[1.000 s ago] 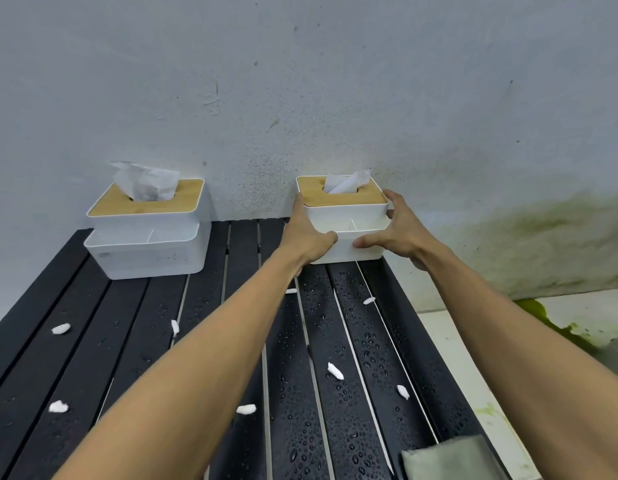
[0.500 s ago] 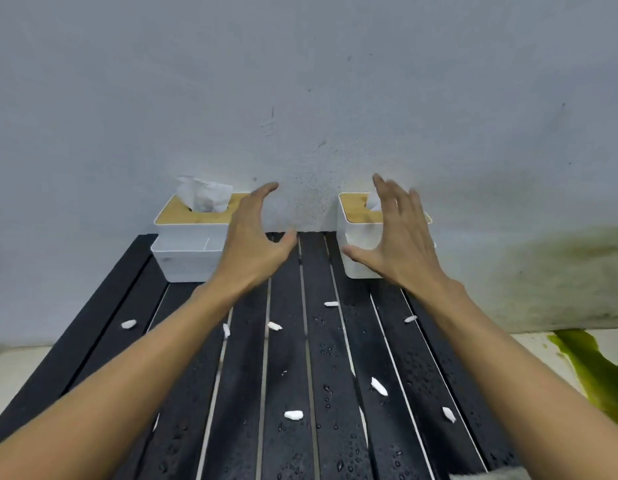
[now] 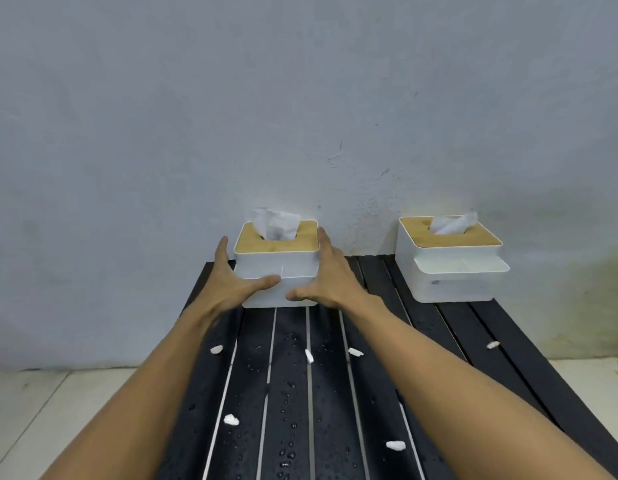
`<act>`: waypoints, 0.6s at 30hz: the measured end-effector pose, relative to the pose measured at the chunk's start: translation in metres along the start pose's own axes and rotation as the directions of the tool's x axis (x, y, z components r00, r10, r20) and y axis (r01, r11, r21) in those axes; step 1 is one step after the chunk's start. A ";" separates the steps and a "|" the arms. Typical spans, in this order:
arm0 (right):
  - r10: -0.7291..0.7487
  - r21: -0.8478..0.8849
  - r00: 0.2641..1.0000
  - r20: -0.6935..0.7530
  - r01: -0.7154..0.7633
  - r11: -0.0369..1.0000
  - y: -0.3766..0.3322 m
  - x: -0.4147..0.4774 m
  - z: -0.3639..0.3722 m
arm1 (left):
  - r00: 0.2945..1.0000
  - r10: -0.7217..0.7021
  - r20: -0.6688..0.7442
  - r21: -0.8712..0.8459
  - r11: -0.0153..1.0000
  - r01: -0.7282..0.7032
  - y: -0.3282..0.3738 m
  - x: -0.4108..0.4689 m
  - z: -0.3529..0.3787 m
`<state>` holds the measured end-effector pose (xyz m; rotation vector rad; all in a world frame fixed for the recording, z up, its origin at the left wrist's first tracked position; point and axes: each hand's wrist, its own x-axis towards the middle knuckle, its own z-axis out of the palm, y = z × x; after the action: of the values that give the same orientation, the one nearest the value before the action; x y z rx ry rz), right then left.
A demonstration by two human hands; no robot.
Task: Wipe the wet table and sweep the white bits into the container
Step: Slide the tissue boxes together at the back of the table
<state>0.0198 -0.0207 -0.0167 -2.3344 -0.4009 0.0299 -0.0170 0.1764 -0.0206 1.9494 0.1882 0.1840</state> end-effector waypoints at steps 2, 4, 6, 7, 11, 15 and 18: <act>0.025 -0.009 0.999 0.020 -0.025 1.000 -0.002 0.004 0.008 | 0.999 0.022 0.045 -0.014 1.000 -0.022 -0.006 0.005 0.003; 0.033 -0.030 0.999 0.041 -0.032 0.999 -0.003 0.006 0.014 | 0.996 0.079 0.051 0.024 0.996 -0.080 -0.007 0.008 0.005; 0.039 -0.045 0.997 0.060 -0.036 0.998 -0.003 0.008 0.018 | 0.995 0.097 0.037 0.046 0.994 -0.099 -0.009 0.010 0.006; 0.042 -0.050 0.997 0.060 -0.039 0.998 -0.003 0.008 0.020 | 0.994 0.101 0.030 0.050 0.993 -0.103 -0.011 0.011 0.006; 0.039 -0.065 0.999 0.012 -0.038 0.997 -0.004 0.007 0.022 | 0.995 0.102 0.002 0.078 0.992 -0.102 -0.014 0.013 0.006; 0.022 -0.046 0.999 -0.042 -0.024 0.999 0.000 0.000 0.007 | 0.989 0.144 -0.021 0.083 0.986 -0.142 0.002 0.005 0.018; -0.001 -0.033 0.993 -0.118 -0.003 0.999 0.011 -0.011 -0.018 | 0.976 0.211 -0.043 0.053 0.976 -0.209 0.021 -0.004 0.039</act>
<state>0.0154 -0.0436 -0.0127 -2.3553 -0.3436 -0.1141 -0.0115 0.1330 -0.0160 2.0125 0.0173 0.3693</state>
